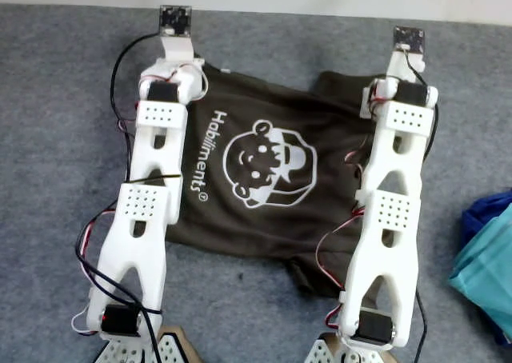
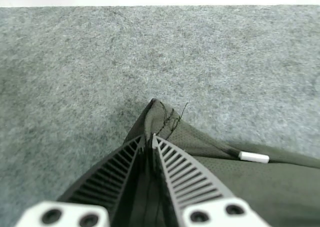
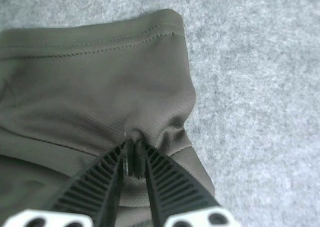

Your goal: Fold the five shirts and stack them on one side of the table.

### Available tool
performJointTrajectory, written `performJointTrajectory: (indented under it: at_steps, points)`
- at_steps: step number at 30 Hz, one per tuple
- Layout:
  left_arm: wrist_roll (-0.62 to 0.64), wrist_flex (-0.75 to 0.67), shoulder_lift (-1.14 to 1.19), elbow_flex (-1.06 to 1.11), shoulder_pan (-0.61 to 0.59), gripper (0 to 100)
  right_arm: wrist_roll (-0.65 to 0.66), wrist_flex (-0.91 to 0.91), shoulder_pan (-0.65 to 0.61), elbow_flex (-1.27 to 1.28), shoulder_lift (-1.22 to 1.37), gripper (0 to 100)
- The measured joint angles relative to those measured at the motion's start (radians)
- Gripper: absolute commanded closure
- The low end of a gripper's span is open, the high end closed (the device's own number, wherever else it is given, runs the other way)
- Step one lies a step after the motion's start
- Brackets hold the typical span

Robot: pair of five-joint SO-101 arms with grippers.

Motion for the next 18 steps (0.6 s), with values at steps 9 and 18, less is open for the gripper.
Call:
performJointTrajectory:
  at_steps: [9, 18]
  points:
    - [-0.002, 0.172, -0.046, 0.0, 0.009, 77, 0.068, 0.091, 0.0, 0.0, -0.018, 76.9]
    - [-0.003, 0.262, -0.176, 0.0, -0.023, 75, 0.092, 0.149, 0.005, 0.0, -0.137, 82.5]
